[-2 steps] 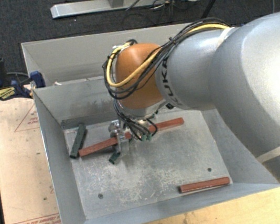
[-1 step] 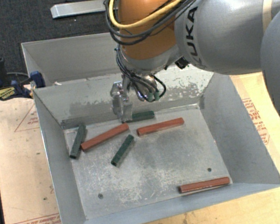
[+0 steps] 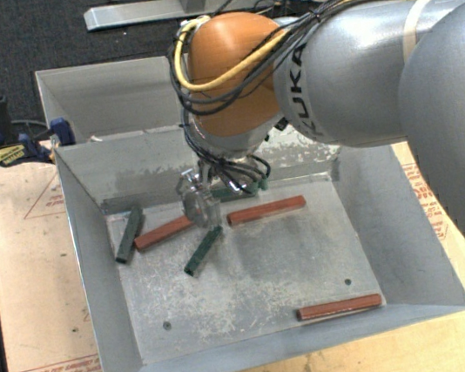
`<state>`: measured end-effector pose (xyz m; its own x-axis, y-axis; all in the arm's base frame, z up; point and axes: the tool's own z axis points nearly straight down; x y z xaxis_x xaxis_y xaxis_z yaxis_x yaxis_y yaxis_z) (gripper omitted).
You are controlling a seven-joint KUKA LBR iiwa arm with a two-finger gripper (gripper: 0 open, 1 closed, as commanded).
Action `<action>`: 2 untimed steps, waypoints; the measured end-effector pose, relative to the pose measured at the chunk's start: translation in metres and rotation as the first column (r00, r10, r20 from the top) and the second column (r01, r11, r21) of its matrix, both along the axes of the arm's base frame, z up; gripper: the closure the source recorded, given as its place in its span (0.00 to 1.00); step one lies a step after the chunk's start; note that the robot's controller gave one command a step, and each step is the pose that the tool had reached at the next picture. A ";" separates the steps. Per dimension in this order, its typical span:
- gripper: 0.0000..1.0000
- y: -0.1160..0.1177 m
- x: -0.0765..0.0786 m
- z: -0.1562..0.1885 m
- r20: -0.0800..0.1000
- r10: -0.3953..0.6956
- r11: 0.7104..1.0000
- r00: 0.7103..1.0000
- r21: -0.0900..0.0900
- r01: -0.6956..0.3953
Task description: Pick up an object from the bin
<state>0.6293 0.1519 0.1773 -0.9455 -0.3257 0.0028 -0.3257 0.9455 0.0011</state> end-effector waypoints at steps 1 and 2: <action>0.00 0.000 0.001 0.002 0.004 -0.001 1.000 1.000 0.002 0.001; 0.00 -0.044 0.024 -0.099 -0.002 0.048 0.999 0.999 -0.002 -0.048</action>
Offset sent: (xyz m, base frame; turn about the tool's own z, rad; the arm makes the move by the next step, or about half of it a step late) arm 0.0000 0.0000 0.0000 0.0000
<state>0.6533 0.1074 0.0785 -0.9289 -0.3703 0.0056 -0.3703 0.9289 0.0004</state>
